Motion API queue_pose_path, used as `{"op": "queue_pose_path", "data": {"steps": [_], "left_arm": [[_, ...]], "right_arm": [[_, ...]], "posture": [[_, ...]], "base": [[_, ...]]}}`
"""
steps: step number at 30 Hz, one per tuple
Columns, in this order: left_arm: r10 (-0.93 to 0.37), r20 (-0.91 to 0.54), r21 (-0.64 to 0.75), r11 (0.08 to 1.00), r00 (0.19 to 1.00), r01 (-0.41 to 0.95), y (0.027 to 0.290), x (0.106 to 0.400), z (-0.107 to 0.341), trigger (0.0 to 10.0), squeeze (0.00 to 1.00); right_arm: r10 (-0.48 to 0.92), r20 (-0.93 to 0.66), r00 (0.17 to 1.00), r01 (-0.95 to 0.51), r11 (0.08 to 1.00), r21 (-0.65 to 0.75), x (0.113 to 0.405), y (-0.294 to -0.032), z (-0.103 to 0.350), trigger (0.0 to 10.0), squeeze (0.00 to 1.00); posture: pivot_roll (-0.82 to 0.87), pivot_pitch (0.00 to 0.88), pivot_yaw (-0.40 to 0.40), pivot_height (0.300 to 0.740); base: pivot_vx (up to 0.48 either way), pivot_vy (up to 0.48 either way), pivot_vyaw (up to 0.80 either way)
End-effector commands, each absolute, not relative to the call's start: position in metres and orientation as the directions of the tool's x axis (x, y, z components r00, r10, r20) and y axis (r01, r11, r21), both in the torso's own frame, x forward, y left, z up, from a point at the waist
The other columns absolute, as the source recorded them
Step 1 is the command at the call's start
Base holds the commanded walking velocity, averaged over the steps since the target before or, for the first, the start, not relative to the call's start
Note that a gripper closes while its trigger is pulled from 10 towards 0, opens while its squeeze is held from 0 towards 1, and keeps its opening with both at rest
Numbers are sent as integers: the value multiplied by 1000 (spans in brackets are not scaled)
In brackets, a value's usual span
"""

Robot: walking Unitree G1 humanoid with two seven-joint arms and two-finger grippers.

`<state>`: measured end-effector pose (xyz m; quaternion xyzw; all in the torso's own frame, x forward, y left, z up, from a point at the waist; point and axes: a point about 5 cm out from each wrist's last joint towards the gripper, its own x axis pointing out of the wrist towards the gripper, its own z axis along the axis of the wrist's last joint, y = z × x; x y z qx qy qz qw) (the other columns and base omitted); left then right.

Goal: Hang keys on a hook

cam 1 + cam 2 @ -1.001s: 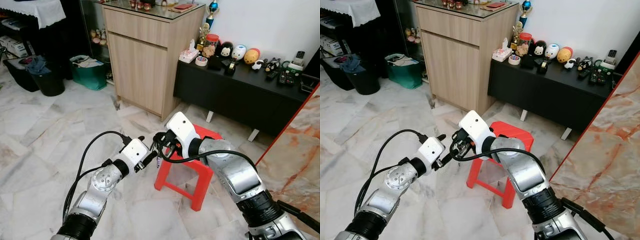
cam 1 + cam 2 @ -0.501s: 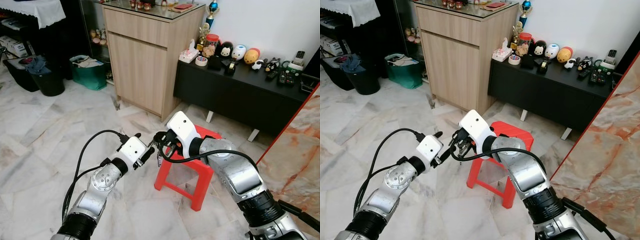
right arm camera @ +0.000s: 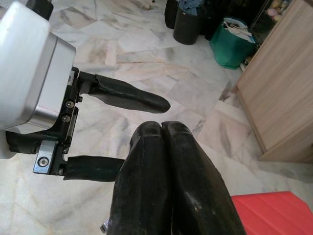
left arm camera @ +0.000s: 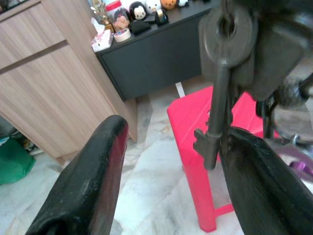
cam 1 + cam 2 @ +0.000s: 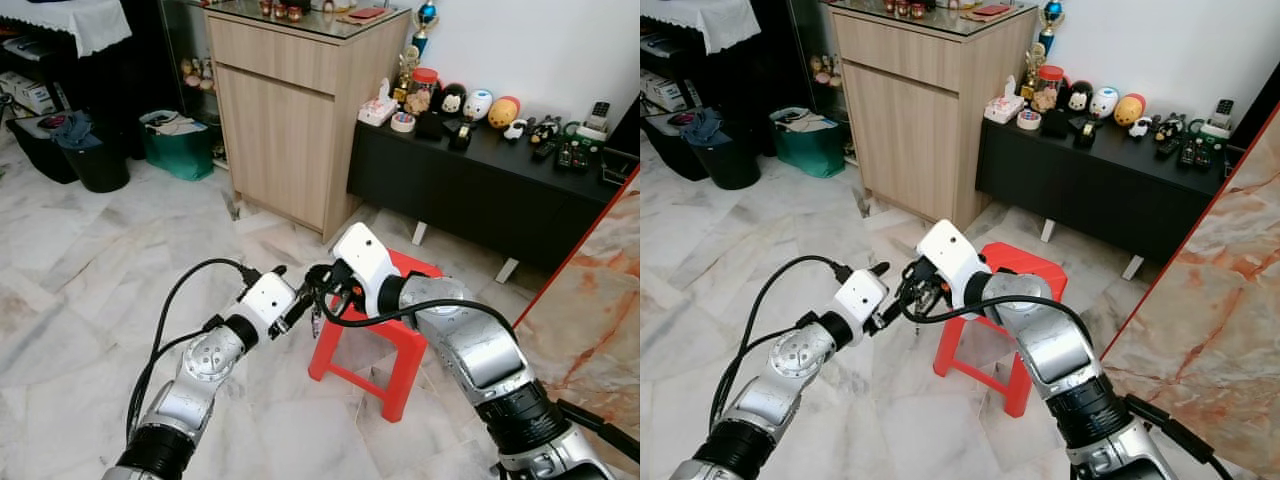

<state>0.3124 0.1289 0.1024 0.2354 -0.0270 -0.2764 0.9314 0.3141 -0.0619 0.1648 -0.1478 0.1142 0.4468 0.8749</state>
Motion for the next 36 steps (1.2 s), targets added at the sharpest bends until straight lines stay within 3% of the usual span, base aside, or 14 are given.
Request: {"op": "queue_pose_path", "data": {"steps": [1,33,35,36], "left_arm": [[-523,-93,467,729,847,501,130,314,102,10000,0],[-561,17,432,751,828,500,125,313,115,10000,0],[-558,22,433,753,829,495,126,313,115,9451,0],[-559,24,433,753,829,495,126,313,116,6824,0]], "right_arm": [[757,-302,580,-814,552,-180,316,-61,177,10000,0],[778,-315,543,-839,517,-168,311,-59,174,10000,0],[779,-315,543,-839,517,-168,311,-59,174,10000,0],[778,-315,543,-839,517,-168,311,-59,174,10000,0]], "posture": [[70,0,-103,740],[69,0,-104,740],[69,0,-104,740],[69,0,-104,740]], "base": [[0,0,0],[0,0,0],[0,0,0],[0,0,0]]}}
